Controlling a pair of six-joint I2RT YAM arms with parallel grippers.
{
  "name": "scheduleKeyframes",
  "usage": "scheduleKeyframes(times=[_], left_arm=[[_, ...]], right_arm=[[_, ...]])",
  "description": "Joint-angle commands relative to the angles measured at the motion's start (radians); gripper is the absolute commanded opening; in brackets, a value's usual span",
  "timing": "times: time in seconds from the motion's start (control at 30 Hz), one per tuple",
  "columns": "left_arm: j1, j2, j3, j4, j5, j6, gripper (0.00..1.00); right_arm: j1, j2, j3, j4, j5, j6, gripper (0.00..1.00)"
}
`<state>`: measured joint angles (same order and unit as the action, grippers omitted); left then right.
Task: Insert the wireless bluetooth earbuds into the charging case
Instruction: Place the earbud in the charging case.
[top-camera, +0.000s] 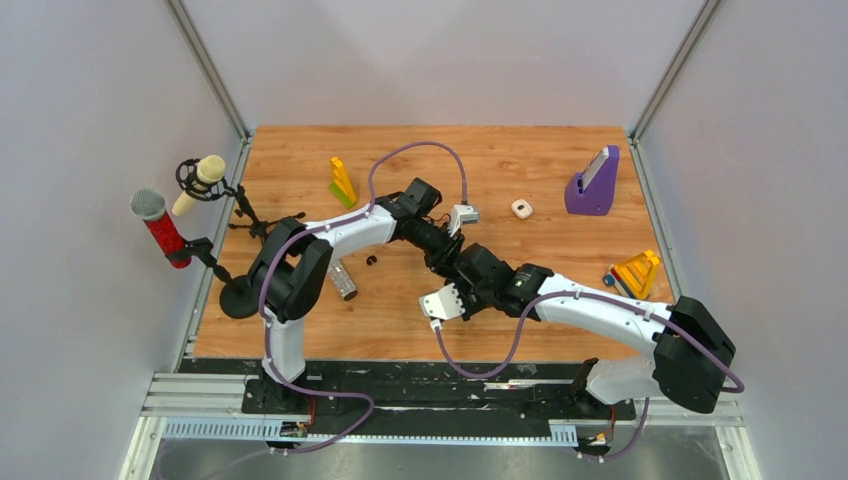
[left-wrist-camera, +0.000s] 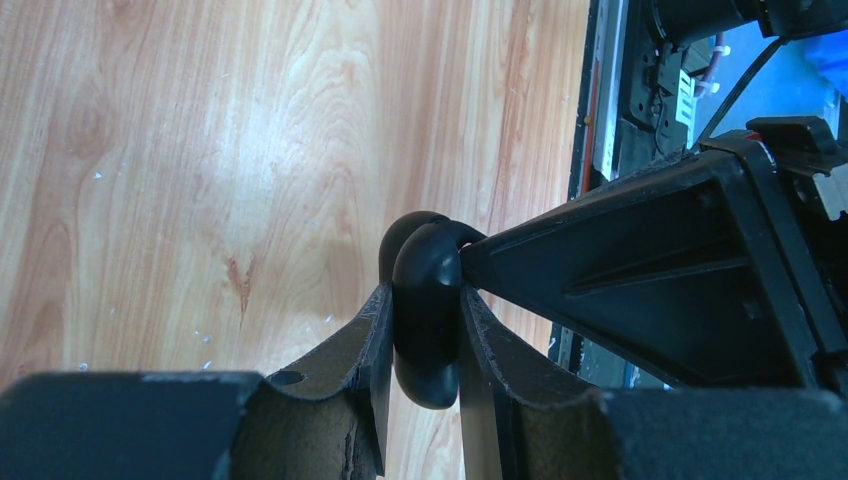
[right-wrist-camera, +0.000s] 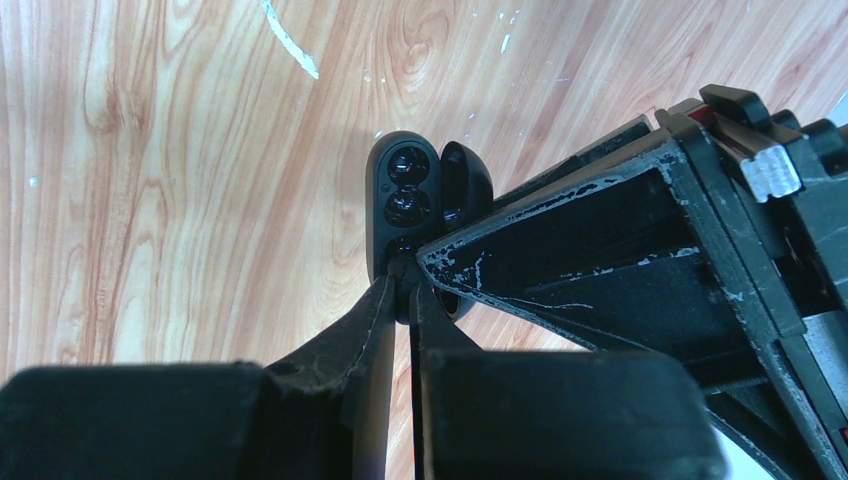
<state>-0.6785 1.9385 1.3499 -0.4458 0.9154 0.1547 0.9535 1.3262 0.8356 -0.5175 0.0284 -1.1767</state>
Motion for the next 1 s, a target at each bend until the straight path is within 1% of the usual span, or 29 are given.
scheduleKeyframes(times=[0.0, 0.27, 0.37, 0.77, 0.87, 0.97], left_arm=[[-0.004, -0.004, 0.035, 0.004, 0.050, 0.001, 0.18], [-0.003, -0.003, 0.034, 0.004, 0.049, 0.001, 0.18], [-0.003, -0.002, 0.036, 0.003, 0.048, 0.001, 0.18], [-0.003, -0.004, 0.034, 0.004, 0.048, -0.001, 0.18], [-0.003, -0.004, 0.035, 0.004, 0.048, 0.001, 0.18], [-0.003, -0.004, 0.034, 0.006, 0.047, 0.001, 0.18]], right_arm=[[0.007, -0.008, 0.000, 0.038, -0.012, -0.013, 0.02], [0.011, -0.003, 0.003, 0.034, -0.013, -0.010, 0.02], [0.014, -0.003, 0.003, 0.031, -0.045, -0.010, 0.03], [0.018, 0.021, 0.003, 0.013, -0.029, -0.023, 0.04], [0.018, 0.027, 0.005, 0.012, -0.029, -0.023, 0.07], [0.018, 0.027, 0.013, 0.012, 0.008, -0.016, 0.15]])
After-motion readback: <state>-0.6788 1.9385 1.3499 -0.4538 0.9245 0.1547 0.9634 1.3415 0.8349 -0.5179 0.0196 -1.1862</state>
